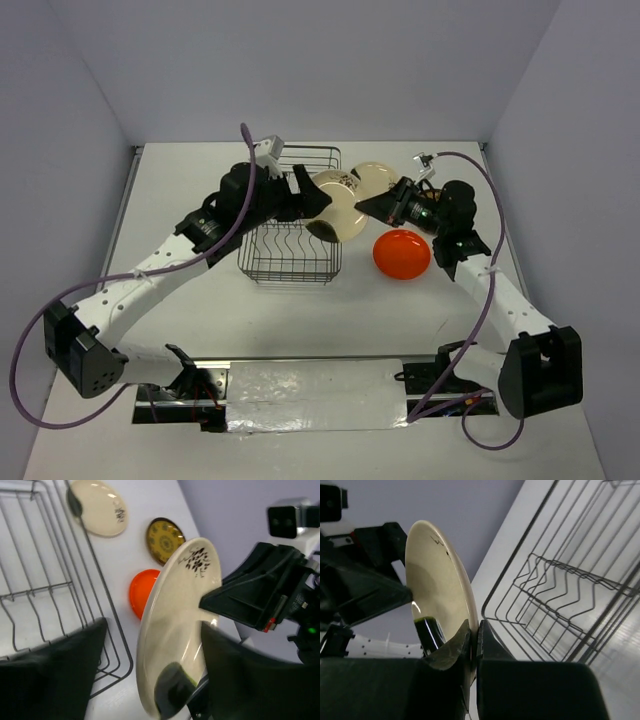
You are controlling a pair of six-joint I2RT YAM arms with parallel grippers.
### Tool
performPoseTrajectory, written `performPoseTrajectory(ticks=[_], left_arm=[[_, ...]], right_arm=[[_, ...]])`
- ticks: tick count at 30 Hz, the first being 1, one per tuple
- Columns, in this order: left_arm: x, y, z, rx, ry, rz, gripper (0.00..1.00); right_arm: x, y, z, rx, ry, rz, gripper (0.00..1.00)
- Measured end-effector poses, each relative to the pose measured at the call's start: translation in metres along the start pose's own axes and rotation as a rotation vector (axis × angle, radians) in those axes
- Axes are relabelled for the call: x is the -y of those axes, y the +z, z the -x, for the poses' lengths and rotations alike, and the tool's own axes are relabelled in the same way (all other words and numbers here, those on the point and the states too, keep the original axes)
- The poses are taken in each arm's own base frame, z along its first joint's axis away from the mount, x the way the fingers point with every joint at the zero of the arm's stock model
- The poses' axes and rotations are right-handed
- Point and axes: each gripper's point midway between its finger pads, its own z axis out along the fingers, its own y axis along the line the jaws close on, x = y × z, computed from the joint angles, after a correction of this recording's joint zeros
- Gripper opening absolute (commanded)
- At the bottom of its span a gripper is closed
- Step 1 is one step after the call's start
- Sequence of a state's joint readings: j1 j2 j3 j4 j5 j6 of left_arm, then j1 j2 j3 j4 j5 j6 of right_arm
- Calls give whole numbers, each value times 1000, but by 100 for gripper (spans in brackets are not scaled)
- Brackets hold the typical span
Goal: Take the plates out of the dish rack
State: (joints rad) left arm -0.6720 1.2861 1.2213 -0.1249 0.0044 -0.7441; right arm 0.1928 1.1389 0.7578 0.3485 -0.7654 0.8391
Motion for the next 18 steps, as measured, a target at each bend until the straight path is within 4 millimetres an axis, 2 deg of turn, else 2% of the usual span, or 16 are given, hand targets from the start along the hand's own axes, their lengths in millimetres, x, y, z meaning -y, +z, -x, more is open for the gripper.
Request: performPoseTrajectory(ticks=[1, 3, 5, 7, 9, 12, 15, 16, 18], left_arm=[[-5, 2, -1, -11, -8, 35, 99], [-18, 9, 5, -8, -6, 141, 99], [-36, 12, 12, -6, 3, 272, 100], [-55, 6, 15, 8, 20, 385, 99], [-76, -8, 12, 13, 47, 479, 99], [-101, -38, 2, 7, 96, 571, 100], [-110, -65, 0, 6, 137, 608, 99], [-111, -73, 0, 9, 143, 609, 99], [-110, -83, 0, 11, 156, 602, 100]], right_arm=[[3, 0, 1, 7, 10, -19, 0], [25, -3, 12, 47, 54, -111, 0], [62, -9, 31, 119, 116, -233, 0], [107, -18, 51, 193, 196, -357, 0], [155, -27, 65, 243, 281, -471, 0], [216, -34, 82, 280, 371, -601, 0], [254, -28, 94, 277, 406, -664, 0], [259, -25, 98, 276, 405, -669, 0], [281, -11, 111, 262, 407, -678, 0]])
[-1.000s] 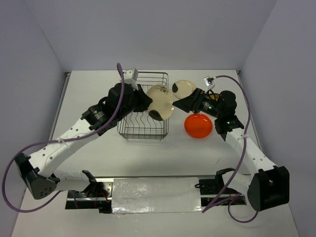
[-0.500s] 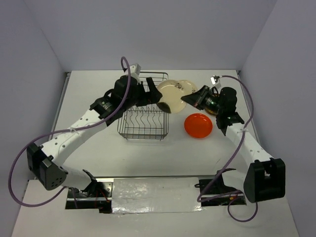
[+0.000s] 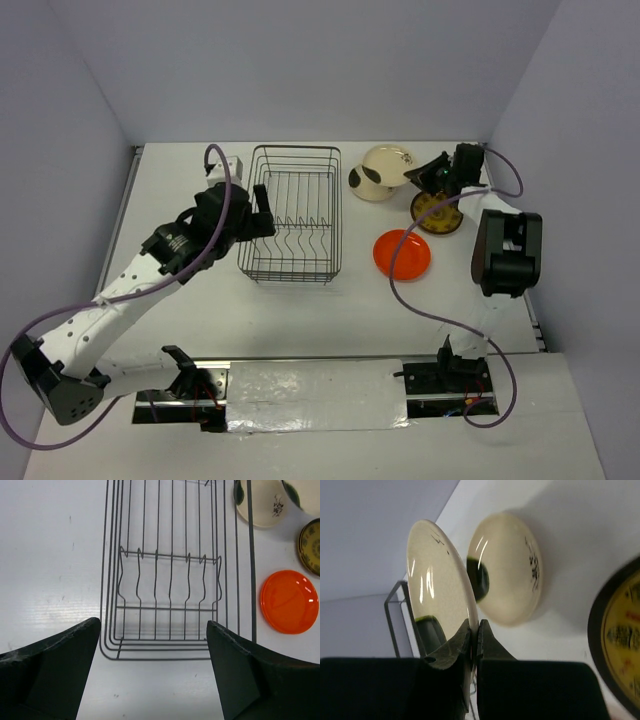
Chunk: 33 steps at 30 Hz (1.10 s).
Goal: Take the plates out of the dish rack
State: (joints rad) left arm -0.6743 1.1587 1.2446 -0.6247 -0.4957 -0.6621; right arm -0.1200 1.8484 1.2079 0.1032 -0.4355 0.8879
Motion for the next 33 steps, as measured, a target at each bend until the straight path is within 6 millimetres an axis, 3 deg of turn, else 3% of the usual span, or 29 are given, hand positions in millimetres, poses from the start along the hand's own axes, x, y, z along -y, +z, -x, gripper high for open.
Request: performPoseTrajectory(ticks=[3, 6, 9, 10, 13, 16, 18, 19, 21, 22, 26, 31, 33], left_arm=[[-8, -10, -13, -18, 12, -19, 99], [-19, -18, -33, -60, 32, -27, 99], [-28, -25, -43, -82, 47, -19, 99], [-30, -28, -44, -84, 49, -20, 100], [-35, -36, -43, -77, 61, -23, 99], [-42, -39, -44, -77, 71, 2, 100], [-48, -39, -48, -87, 81, 29, 99], [-51, -39, -49, -91, 87, 43, 100], [-58, -38, -50, -93, 96, 75, 100], [-61, -37, -50, -91, 99, 91, 100], [-76, -23, -50, -113, 103, 186, 100], [-91, -3, -52, -163, 98, 276, 100], [-95, -5, -46, -151, 96, 295, 99]], right_arm=[[2, 28, 13, -4, -16, -13, 4], [10, 47, 14, -23, -25, -41, 10], [17, 58, 5, -50, -46, -80, 32], [17, 60, 1, -65, -52, -88, 48], [6, 65, -12, -106, -108, -99, 68], [-9, 68, -22, -142, -192, -136, 80], [-18, 68, -23, -143, -267, -174, 81], [-18, 66, -22, -132, -294, -207, 90], [-15, 57, -26, -113, -349, -273, 91], [-9, 49, -28, -102, -371, -310, 97], [18, -8, -30, -73, -440, -478, 100], [-11, -63, -7, 19, -560, -500, 100], [-30, -98, -13, 76, -630, -455, 100]])
